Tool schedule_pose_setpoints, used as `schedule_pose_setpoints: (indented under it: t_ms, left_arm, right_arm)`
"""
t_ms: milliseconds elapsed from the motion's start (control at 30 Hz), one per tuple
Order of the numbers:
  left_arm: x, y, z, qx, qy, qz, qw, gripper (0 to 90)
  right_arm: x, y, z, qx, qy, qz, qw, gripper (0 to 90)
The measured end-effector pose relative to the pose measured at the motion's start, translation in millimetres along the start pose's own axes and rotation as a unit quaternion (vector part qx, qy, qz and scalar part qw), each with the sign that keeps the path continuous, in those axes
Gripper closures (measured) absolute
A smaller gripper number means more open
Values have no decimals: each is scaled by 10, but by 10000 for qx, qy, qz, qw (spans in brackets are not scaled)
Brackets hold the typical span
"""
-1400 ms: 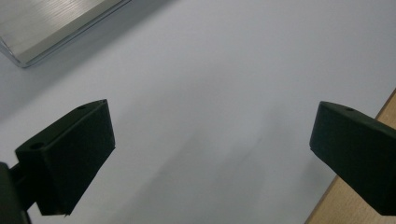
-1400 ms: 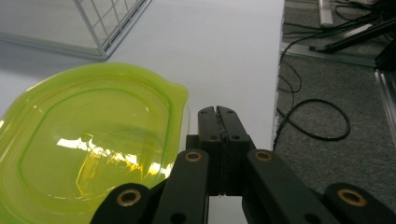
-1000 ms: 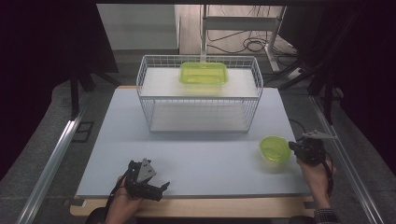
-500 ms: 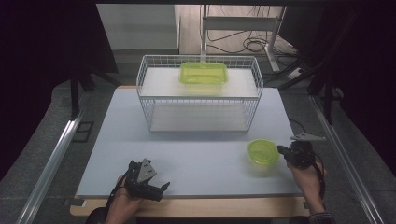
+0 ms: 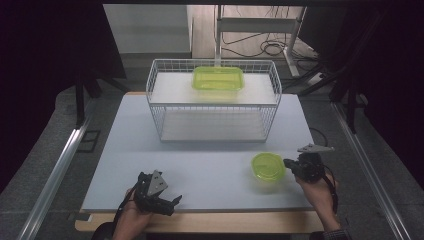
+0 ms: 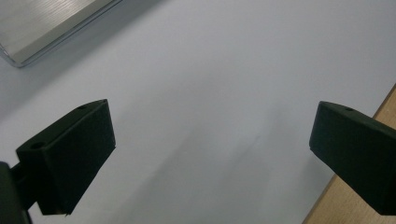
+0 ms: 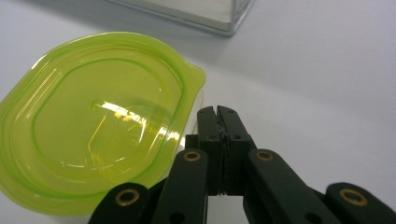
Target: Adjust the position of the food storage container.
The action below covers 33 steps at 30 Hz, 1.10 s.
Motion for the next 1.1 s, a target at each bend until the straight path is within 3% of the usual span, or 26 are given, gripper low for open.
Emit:
schedule_pose_setpoints:
  t_ms: [567, 867, 1100]
  left_arm:
    - [1, 9, 9, -12, 27, -23, 10000, 2]
    - [5, 10, 5, -42, 61, -55, 10000, 2]
    - [6, 15, 8, -44, 73, -61, 9999, 2]
  right_arm:
    - [-45, 127, -382, -390, -366, -185, 9984, 876]
    - [-156, 283, -638, -607, -668, -282, 9955, 873]
    - [-178, 384, -735, -764, -707, -378, 9938, 873]
Point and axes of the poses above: each handheld gripper's, and its own axes: y roughly forward along the jaws, x roughly out of its underside, z roughly to its right, the point moved 10 cm from there along y, roughly forward along the jaws, and after that the axes turned 15 degrees about -z, right-handed, at the moved point
